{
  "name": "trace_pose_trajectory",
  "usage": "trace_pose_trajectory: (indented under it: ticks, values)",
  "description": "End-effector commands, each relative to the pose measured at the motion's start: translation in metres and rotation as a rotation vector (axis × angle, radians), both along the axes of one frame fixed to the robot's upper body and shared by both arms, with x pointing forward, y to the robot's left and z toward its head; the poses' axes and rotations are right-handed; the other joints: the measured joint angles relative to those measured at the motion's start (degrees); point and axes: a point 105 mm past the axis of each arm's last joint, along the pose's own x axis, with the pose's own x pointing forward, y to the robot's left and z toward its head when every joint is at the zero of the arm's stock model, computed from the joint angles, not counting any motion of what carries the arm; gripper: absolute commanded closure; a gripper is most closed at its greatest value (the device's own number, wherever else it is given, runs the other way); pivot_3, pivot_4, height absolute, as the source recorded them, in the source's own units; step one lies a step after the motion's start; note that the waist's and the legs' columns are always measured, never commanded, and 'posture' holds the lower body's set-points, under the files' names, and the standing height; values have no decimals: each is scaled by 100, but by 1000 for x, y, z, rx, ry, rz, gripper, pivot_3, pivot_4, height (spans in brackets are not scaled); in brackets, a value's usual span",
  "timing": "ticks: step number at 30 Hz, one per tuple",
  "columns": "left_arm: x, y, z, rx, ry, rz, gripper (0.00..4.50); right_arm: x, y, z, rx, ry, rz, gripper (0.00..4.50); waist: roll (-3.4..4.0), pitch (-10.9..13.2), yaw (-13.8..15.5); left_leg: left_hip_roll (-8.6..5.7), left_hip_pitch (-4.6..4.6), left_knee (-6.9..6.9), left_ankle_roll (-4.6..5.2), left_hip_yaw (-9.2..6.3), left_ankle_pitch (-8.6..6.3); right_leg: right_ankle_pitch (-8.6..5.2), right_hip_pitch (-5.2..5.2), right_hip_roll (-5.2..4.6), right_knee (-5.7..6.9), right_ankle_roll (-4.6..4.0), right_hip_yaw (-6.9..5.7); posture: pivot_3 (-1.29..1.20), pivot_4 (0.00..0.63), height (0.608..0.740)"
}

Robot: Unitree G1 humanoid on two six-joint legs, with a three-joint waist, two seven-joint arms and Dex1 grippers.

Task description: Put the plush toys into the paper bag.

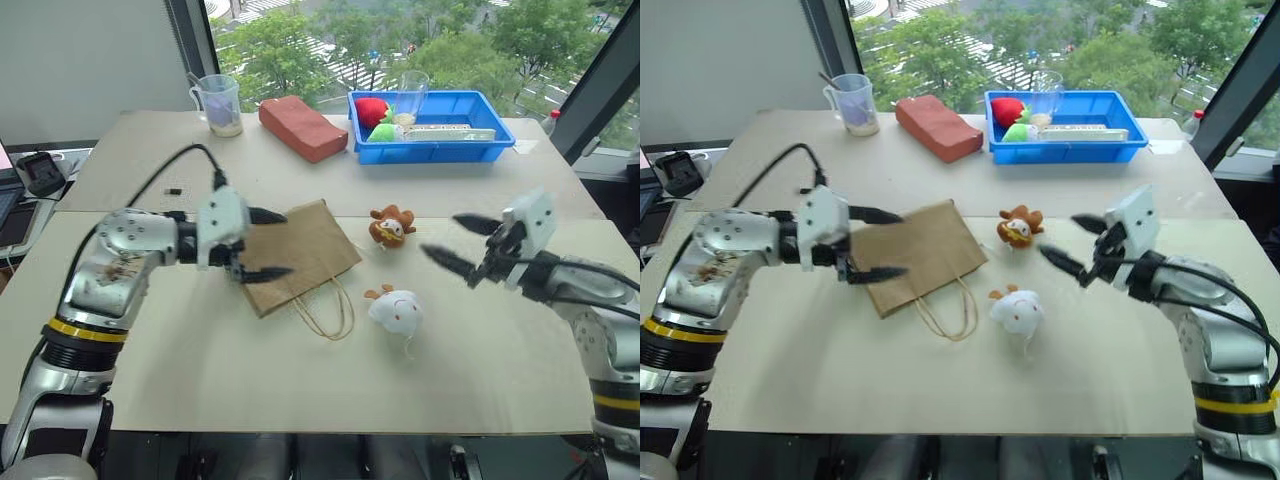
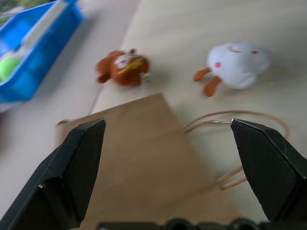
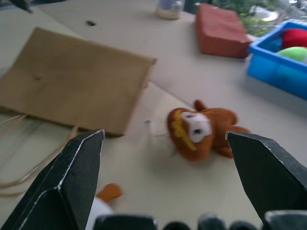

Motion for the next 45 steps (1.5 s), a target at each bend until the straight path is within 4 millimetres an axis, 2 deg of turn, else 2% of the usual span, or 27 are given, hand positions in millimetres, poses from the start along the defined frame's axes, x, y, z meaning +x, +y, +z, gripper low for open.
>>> trace_pose_trajectory:
  ticks: [1, 5, 9, 12, 24, 44, 45]
  values:
    - [-3, -9, 0, 32, -52, -74, 67, -12, 10, 10, -24, -29, 57, 0, -1, 0, -8, 0, 3, 1, 0, 0, 0, 0, 1, 0, -4, 0, 0, 0, 150, 740]
    - [-10, -24, -34, 134, -67, -201, 67, -23, 22, 13, -10, -30, 88, 0, -1, 0, 1, 1, 16, 2, 0, 1, 0, -1, 5, 4, -1, 0, 2, 0, 150, 740]
    - [-6, -31, -50, 153, -74, -228, 67, -42, 34, 11, -62, -4, 171, 0, -1, 1, 8, 0, 17, 3, 0, -1, 0, -1, 8, 5, -1, 0, 2, 0, 150, 740]
    - [-5, -34, -60, 182, -103, -254, 67, -49, 39, 9, -85, 8, 196, 0, -1, 0, 17, 0, 18, 6, 0, -2, 0, -1, 13, 3, -4, 0, 1, 0, 150, 740]
    - [2, -31, -78, 231, -130, -242, 67, -46, 35, 8, -79, 11, 184, 0, -1, 1, 38, 0, 23, 10, 1, -3, 0, -1, 21, 3, -4, 1, 0, 0, 150, 740]
    - [9, -42, -91, 269, -167, -236, 67, -44, 33, 9, -84, -2, 176, 0, -2, 1, 95, 1, 58, 9, 5, -4, -2, -3, 63, 4, -15, 3, -3, 0, 150, 740]
    - [9, -42, -92, 275, -170, -245, 307, -44, 33, 10, -85, -2, 174, 0, -2, 1, 105, 1, 57, 10, 5, -5, -2, -3, 63, 4, -15, 3, -4, 0, 150, 740]
